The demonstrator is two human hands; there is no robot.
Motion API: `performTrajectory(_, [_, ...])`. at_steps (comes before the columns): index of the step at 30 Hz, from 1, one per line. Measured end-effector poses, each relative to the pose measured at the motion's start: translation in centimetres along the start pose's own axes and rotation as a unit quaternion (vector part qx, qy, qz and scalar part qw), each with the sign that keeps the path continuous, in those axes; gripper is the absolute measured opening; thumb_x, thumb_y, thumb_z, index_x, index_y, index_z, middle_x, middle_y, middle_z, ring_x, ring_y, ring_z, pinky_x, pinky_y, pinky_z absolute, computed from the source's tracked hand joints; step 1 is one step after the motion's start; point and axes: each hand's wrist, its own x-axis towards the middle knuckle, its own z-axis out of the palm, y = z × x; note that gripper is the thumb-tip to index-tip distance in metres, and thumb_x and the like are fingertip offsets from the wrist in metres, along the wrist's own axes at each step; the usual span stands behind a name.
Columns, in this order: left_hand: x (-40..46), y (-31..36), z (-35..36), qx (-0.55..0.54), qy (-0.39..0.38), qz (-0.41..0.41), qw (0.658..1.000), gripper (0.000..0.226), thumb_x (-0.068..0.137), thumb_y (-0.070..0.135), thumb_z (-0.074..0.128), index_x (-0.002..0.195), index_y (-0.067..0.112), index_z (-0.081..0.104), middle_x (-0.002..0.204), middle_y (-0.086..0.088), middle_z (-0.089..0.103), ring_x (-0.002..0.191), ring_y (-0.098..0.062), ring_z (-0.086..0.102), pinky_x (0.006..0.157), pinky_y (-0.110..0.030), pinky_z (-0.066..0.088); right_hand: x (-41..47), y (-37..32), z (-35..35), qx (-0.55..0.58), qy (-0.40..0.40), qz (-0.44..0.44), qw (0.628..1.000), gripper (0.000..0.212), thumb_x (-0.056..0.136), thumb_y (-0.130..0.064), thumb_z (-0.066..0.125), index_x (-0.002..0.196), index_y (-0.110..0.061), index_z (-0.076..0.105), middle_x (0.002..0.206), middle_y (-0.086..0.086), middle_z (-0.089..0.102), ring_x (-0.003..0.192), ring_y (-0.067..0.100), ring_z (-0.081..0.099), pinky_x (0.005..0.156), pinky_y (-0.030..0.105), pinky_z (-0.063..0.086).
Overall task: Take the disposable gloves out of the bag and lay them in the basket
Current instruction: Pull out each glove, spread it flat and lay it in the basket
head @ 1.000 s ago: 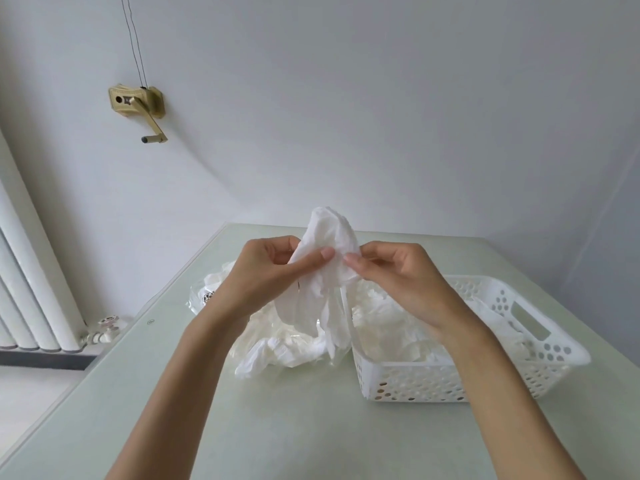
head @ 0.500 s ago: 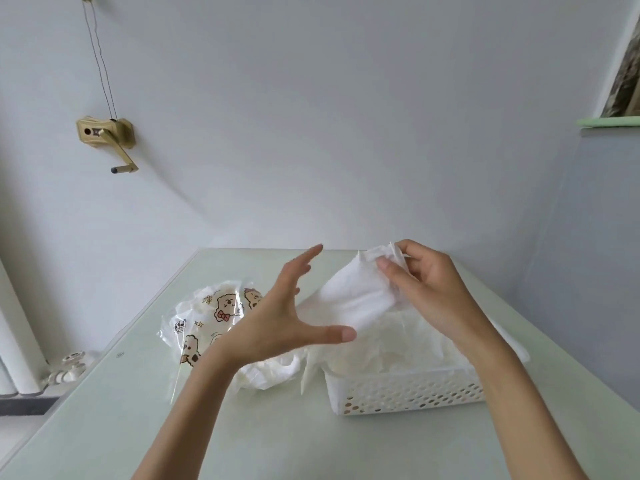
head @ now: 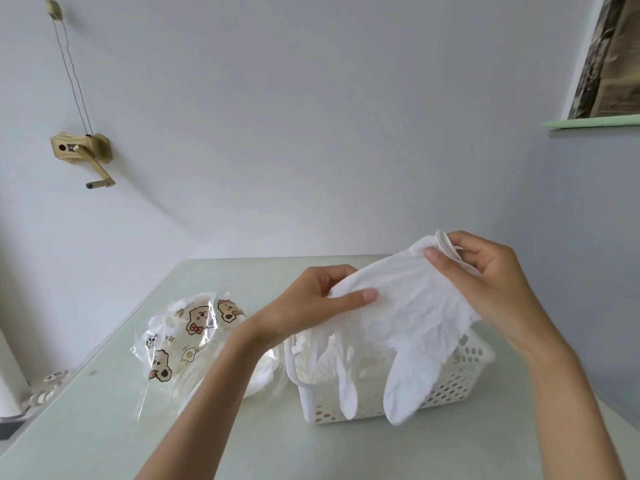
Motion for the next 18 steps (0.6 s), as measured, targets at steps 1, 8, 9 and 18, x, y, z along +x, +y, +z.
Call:
performTrajectory(1, [0.1,0.0,0.1,-0.004,-0.001,0.003,1.000,0.030,0.083,0.043,0.060,0.082,0.014,0.065,0.074,0.004,0.061,0.066,-0.010,0.058,0.063,-0.019,0.047,0.0,0.3,-0.3,0.000,-0.001,0.004,1.000,0.020,0.084,-0.040,0.065,0.088,-0.021,0.069,0.086,0.027,0.064,0.065,0.028,0.052,0.070,0.037,0.038])
performTrajectory(8, [0.0,-0.8,-0.5,0.026,-0.011,-0.040,0.999,0.065,0.095,0.053,0.046,0.097,-0.011,0.056,0.077,-0.008,0.050,0.068,-0.019,0.043,0.062,-0.024,0.032,0.2,0.7,0.3,0.056,0.050,0.005,0.997,0.019,0.089,-0.037,0.059,0.085,-0.020,0.067,0.056,0.001,0.041,0.052,0.008,0.033,0.048,0.019,0.028])
performTrajectory(9, [-0.2,-0.9,-0.8,0.027,0.007,-0.038,0.999,0.050,0.097,0.043,0.048,0.091,-0.005,0.061,0.074,-0.004,0.054,0.065,-0.014,0.047,0.060,-0.019,0.034,0.2,0.4,0.8,0.061,0.057,0.002,0.996,0.018,0.090,-0.035,0.058,0.085,-0.020,0.067,0.057,-0.003,0.037,0.051,0.008,0.028,0.046,0.018,0.024])
performTrajectory(18, [-2.3,0.9,-4.8,0.165,0.288,0.019,0.943,0.020,0.095,0.030,0.054,0.089,0.019,0.069,0.083,0.005,0.072,0.076,-0.003,0.064,0.070,-0.014,0.046,1.2,0.0,6.6,0.151,0.049,0.088,0.983,0.015,0.095,-0.028,0.056,0.084,-0.020,0.061,0.045,-0.013,0.036,0.040,0.002,0.031,0.040,0.012,0.026])
